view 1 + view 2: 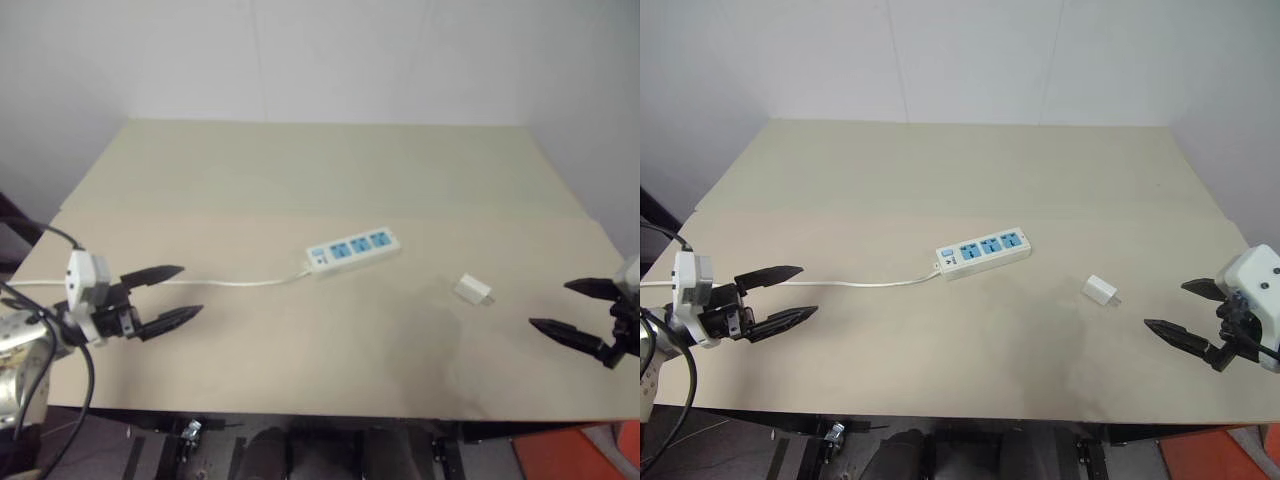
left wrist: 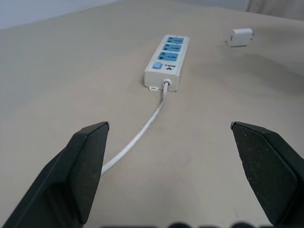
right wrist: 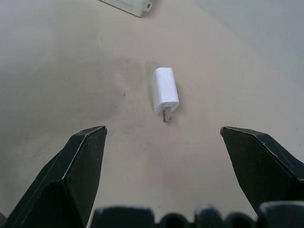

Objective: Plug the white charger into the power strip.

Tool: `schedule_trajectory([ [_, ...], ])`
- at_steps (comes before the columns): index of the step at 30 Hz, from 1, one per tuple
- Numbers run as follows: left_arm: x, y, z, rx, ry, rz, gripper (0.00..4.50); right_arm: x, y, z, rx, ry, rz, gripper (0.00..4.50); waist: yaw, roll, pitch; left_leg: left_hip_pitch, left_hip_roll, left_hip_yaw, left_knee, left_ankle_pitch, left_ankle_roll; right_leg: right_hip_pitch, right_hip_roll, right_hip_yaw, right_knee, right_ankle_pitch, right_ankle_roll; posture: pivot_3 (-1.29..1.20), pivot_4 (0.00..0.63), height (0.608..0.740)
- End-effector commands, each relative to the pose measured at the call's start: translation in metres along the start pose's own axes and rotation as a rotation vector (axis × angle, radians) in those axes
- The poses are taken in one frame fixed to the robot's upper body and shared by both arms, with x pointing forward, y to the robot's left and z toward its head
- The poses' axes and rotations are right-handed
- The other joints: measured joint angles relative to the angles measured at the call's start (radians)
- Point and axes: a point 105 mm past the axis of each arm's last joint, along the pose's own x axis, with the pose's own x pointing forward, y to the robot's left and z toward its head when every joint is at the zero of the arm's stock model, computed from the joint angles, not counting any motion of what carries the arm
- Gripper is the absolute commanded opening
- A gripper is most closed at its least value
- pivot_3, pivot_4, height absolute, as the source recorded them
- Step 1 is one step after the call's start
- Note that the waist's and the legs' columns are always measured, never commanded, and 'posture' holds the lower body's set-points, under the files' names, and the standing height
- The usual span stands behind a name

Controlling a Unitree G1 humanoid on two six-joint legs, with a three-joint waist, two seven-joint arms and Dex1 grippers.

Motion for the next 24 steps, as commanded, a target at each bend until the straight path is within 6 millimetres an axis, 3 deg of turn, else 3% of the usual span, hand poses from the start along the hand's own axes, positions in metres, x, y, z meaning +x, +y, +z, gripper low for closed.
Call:
schedule_trajectory([
  [1,0.002,0.003,0.006,0.032,-0.021,-0.002,4.48,-0.003,-0.003,0.012,-0.043,-0.031,-0.024,4.50,0.000,0.000,0.000,0.000,0.000,0.000,0.000,0.000,0.000,0.000,0.000,0.000,0.000,0.000,0.000,0.00,0.150,0.740],
  [19,0.012,0.017,0.009,0.065,-0.043,-0.004,4.48,-0.003,-0.006,0.014,-0.051,-0.026,-0.057,4.50,0.000,0.000,0.000,0.000,-0.001,0.000,0.000,0.000,0.000,0.000,0.000,0.000,0.000,0.000,0.000,0.00,0.150,0.740],
  [24,0.029,0.022,0.011,0.080,-0.107,-0.046,4.48,0.005,-0.006,0.018,-0.060,-0.039,-0.050,4.50,0.001,0.000,0.000,0.000,-0.001,0.000,0.000,0.000,0.000,0.000,0.000,0.000,0.000,0.000,0.000,0.00,0.150,0.740],
])
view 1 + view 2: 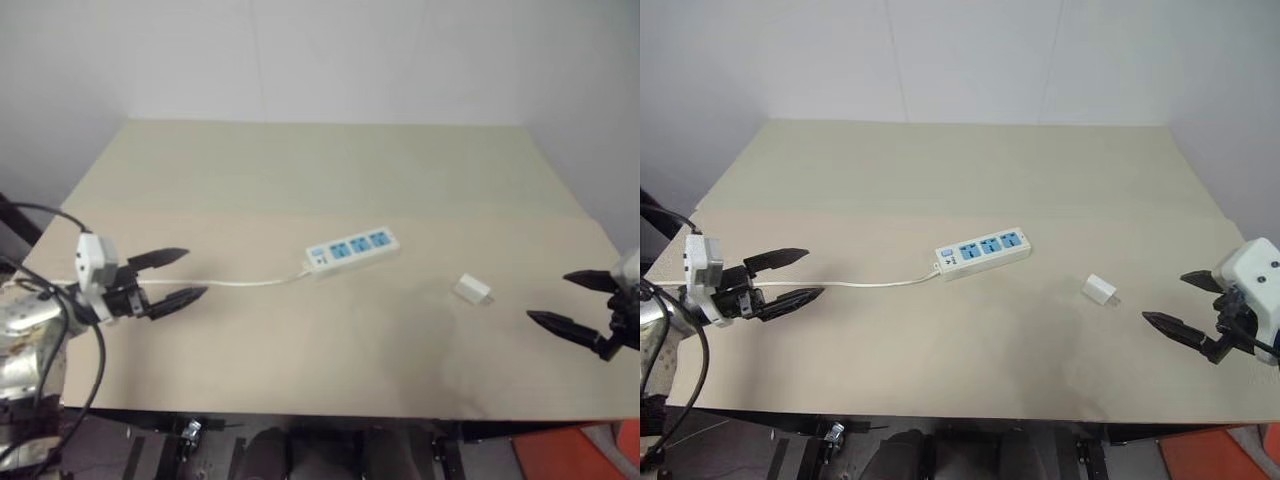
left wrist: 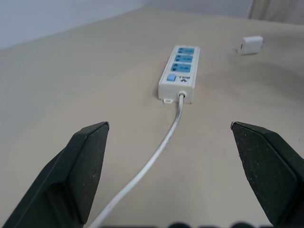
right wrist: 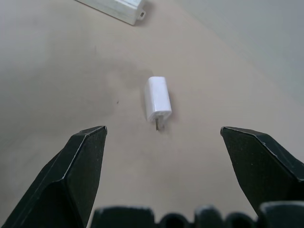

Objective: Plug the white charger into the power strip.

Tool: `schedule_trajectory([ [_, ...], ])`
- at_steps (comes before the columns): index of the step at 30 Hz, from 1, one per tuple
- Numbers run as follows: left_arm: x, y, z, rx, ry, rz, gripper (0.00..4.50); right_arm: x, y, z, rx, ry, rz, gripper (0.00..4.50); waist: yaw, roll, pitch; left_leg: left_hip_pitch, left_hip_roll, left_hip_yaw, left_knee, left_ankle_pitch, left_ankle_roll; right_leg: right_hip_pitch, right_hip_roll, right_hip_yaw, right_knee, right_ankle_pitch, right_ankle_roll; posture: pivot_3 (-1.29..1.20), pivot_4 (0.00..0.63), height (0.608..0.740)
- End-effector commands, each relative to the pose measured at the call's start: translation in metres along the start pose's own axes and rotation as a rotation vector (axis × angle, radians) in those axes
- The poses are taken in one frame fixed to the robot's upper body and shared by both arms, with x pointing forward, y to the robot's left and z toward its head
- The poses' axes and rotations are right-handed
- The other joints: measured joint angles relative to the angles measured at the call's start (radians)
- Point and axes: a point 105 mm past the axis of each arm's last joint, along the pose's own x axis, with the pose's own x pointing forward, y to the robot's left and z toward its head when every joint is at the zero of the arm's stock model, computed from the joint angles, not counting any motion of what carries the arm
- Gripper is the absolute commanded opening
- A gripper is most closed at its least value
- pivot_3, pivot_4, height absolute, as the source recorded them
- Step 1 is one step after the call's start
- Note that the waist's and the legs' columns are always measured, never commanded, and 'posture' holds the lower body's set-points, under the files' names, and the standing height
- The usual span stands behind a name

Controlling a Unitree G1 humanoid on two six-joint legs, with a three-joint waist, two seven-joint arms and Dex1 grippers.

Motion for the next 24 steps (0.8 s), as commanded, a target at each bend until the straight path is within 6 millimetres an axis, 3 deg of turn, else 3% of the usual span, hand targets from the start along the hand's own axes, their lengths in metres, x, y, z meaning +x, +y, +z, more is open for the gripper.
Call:
schedule_trajectory([
  [1,0.016,0.005,0.008,0.045,-0.065,-0.046,4.48,0.004,-0.002,0.013,-0.047,-0.030,-0.012,4.50,0.002,0.000,0.000,0.000,0.000,0.000,0.000,0.000,0.000,0.000,0.000,0.000,0.000,0.000,0.000,0.00,0.150,0.740],
  [6,0.060,0.013,0.012,0.025,-0.175,-0.176,4.48,0.024,0.003,0.035,-0.089,-0.109,0.034,4.50,0.008,0.000,0.000,0.000,-0.003,0.002,0.002,0.000,0.000,0.001,0.000,-0.002,0.000,0.001,0.000,0.00,0.150,0.740],
  [11,0.104,0.013,0.004,0.042,-0.165,-0.279,4.48,0.042,0.016,0.054,-0.132,-0.187,0.068,4.50,0.003,-0.001,0.000,-0.003,-0.004,0.002,0.002,0.000,0.001,-0.001,0.001,-0.002,0.000,0.002,-0.001,0.00,0.150,0.740],
  [15,0.138,0.014,-0.003,0.071,-0.121,-0.256,4.48,0.046,0.020,0.066,-0.146,-0.240,0.062,4.50,0.004,-0.002,0.001,-0.005,-0.005,0.002,0.002,0.000,0.001,-0.002,0.000,-0.002,0.000,0.002,-0.001,0.00,0.150,0.740],
  [24,0.173,-0.001,-0.023,0.044,-0.031,-0.268,4.48,0.035,0.020,0.067,-0.162,-0.233,0.010,4.50,0.006,-0.004,0.002,-0.006,-0.005,0.001,0.002,0.000,0.001,-0.004,0.000,-0.003,0.001,0.002,0.000,0.00,0.150,0.740],
])
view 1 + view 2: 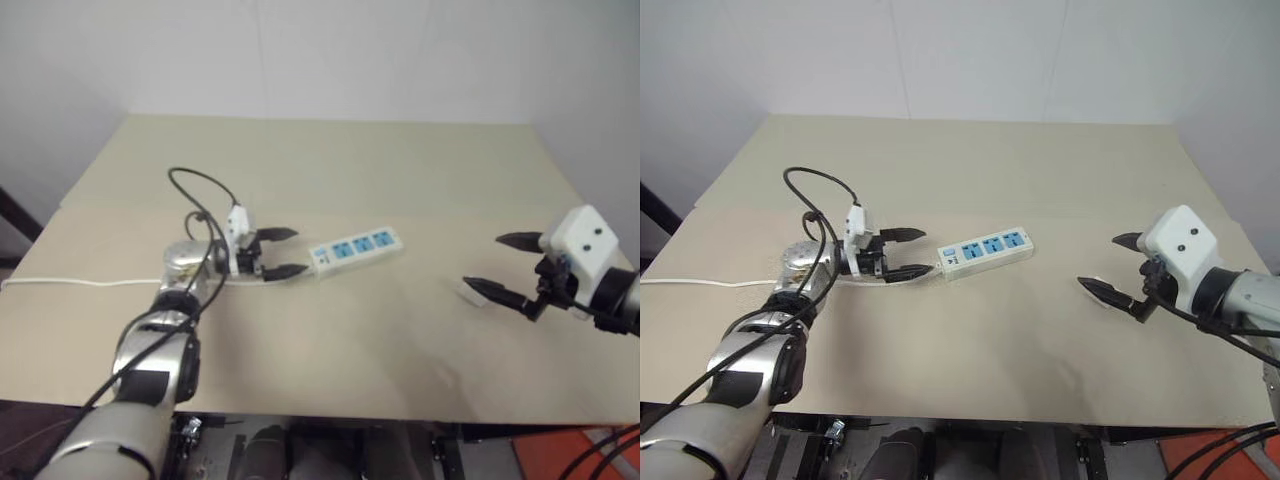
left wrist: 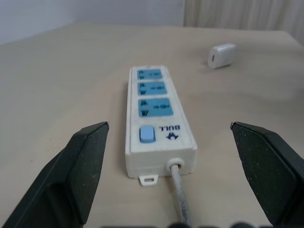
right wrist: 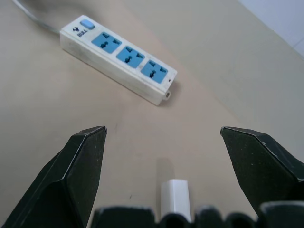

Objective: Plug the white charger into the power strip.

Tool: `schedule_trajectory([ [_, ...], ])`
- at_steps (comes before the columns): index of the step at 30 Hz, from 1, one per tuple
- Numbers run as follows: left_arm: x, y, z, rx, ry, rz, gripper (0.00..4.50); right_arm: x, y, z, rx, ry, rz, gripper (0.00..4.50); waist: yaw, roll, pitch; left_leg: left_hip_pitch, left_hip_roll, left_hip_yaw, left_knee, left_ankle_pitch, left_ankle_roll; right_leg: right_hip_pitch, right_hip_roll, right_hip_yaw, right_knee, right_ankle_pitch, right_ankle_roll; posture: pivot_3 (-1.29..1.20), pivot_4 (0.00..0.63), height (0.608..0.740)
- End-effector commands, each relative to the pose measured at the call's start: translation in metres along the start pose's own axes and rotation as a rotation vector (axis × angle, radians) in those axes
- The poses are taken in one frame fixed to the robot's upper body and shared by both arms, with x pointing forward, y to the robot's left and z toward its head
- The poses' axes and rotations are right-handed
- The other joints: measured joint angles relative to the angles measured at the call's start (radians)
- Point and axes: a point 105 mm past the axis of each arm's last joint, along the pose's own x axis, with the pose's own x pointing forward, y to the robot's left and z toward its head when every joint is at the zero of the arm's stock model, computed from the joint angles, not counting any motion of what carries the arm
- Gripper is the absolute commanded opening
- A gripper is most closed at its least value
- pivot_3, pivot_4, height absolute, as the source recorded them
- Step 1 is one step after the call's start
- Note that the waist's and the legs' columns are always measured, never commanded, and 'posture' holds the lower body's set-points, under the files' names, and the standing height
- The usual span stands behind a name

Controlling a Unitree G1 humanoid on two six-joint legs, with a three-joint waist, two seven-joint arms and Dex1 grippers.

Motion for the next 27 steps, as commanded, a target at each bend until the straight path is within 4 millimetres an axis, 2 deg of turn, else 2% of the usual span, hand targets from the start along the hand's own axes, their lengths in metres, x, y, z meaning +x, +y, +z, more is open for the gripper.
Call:
schedule_trajectory([
  [1,0.008,0.005,0.002,0.022,0.021,0.036,4.48,-0.008,-0.002,0.013,-0.051,-0.030,-0.047,4.50,0.000,0.000,0.000,0.000,0.000,0.000,0.000,0.000,0.000,0.000,0.000,0.000,0.000,0.000,0.000,0.00,0.150,0.740],
  [7,0.017,0.007,-0.017,-0.026,0.097,0.108,4.48,-0.005,0.002,0.014,-0.052,-0.037,-0.048,4.50,-0.003,0.000,0.000,0.001,0.000,-0.001,0.000,0.000,0.000,0.000,0.000,0.000,0.002,0.000,0.000,0.00,0.150,0.740],
  [12,0.023,0.005,-0.030,-0.047,0.160,0.141,4.48,-0.005,-0.005,0.014,-0.046,-0.044,-0.075,4.50,0.000,0.000,0.000,0.001,0.000,-0.001,0.000,0.000,0.000,0.000,0.000,0.000,0.002,0.000,0.000,0.00,0.150,0.740],
  [23,0.045,-0.005,-0.029,-0.119,0.112,0.098,4.48,-0.004,-0.007,0.010,-0.025,-0.032,-0.086,4.50,0.001,0.000,0.000,0.001,-0.001,0.000,0.000,0.000,0.000,0.000,0.000,0.000,0.002,0.000,0.001,0.00,0.150,0.740],
  [24,0.046,-0.006,-0.029,-0.118,0.111,0.096,4.08,-0.004,-0.005,0.011,-0.017,-0.038,-0.073,4.50,0.001,0.000,0.000,0.001,-0.001,0.000,0.000,0.000,0.000,0.000,0.000,0.000,0.002,0.000,0.000,0.00,0.150,0.740],
  [27,0.046,-0.008,-0.030,-0.102,0.127,0.082,3.33,-0.004,0.000,0.014,-0.037,-0.042,-0.047,4.50,0.001,0.000,0.000,0.001,-0.001,0.000,0.000,0.000,0.000,0.000,0.000,0.000,0.002,0.000,0.000,0.00,0.150,0.740],
])
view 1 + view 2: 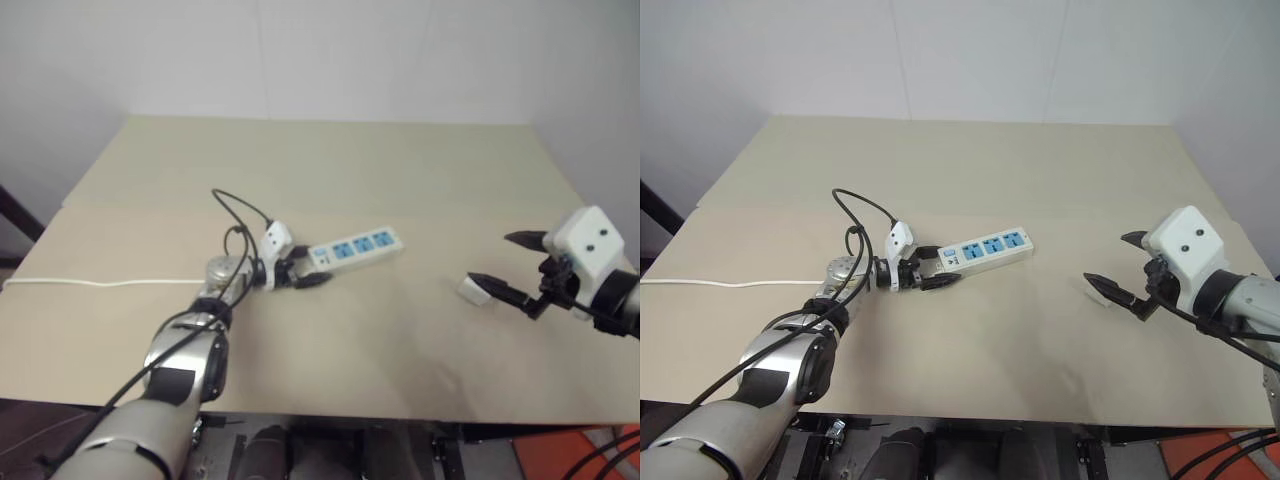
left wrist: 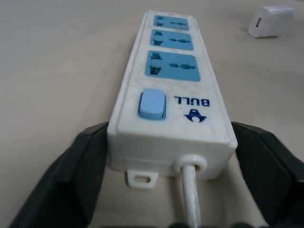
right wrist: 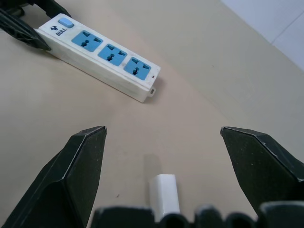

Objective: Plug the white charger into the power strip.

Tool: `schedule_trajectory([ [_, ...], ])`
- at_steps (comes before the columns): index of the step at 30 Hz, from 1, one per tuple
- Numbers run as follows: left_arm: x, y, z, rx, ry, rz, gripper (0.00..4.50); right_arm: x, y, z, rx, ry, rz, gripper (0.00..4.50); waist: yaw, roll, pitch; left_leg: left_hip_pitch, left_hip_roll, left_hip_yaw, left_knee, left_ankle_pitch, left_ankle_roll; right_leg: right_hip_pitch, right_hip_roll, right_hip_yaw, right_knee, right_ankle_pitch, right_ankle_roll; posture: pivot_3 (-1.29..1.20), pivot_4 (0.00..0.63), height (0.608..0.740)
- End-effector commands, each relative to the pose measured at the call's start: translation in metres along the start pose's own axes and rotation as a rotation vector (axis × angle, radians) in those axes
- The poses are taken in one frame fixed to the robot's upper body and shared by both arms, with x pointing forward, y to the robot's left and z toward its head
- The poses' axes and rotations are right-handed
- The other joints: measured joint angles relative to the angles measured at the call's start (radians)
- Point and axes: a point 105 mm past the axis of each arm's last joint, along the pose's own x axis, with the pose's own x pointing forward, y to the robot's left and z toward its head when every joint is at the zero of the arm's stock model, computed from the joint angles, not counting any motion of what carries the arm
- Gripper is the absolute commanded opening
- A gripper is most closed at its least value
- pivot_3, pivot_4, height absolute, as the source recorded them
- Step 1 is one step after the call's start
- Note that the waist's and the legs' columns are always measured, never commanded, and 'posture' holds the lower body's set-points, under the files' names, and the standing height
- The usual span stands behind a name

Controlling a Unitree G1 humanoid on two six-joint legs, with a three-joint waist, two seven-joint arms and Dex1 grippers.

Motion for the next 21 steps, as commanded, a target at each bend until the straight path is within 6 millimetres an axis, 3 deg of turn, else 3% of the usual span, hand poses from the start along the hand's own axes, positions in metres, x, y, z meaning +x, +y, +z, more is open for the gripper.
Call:
schedule_trajectory([
  [1,0.004,-0.002,0.004,0.037,0.018,-0.028,3.33,-0.003,0.004,0.015,-0.056,-0.032,0.012,4.50,0.000,0.000,0.000,0.000,0.000,0.000,0.000,0.000,0.000,0.000,0.000,0.000,0.000,0.000,0.000,0.00,0.150,0.740],
  [6,-0.001,-0.003,0.003,0.079,0.035,-0.052,3.33,0.000,0.007,0.008,-0.061,0.001,0.019,4.50,0.000,0.000,0.000,0.001,0.000,0.000,0.000,0.000,0.000,0.001,0.000,0.000,0.000,0.000,0.000,0.00,0.150,0.740],
  [15,-0.041,-0.008,0.009,0.146,-0.048,-0.179,3.33,0.006,0.027,0.002,-0.025,-0.002,0.091,4.50,-0.011,0.000,0.000,0.001,0.001,0.000,0.000,0.000,0.000,0.001,0.000,0.000,0.000,0.000,0.000,0.00,0.150,0.740],
  [18,-0.051,-0.012,-0.010,0.104,-0.013,-0.157,3.33,0.013,0.035,0.000,-0.017,-0.007,0.153,4.50,-0.013,0.000,0.000,0.001,0.001,-0.001,0.000,0.000,0.000,0.001,0.000,0.000,0.001,0.000,0.000,0.00,0.150,0.740],
  [21,-0.052,-0.017,-0.015,0.054,-0.060,-0.137,3.33,0.018,0.038,-0.002,-0.025,-0.006,0.182,4.50,-0.016,0.001,0.000,0.003,0.002,-0.003,0.000,0.000,0.000,0.001,0.000,0.001,0.001,0.000,0.000,0.00,0.150,0.740],
])
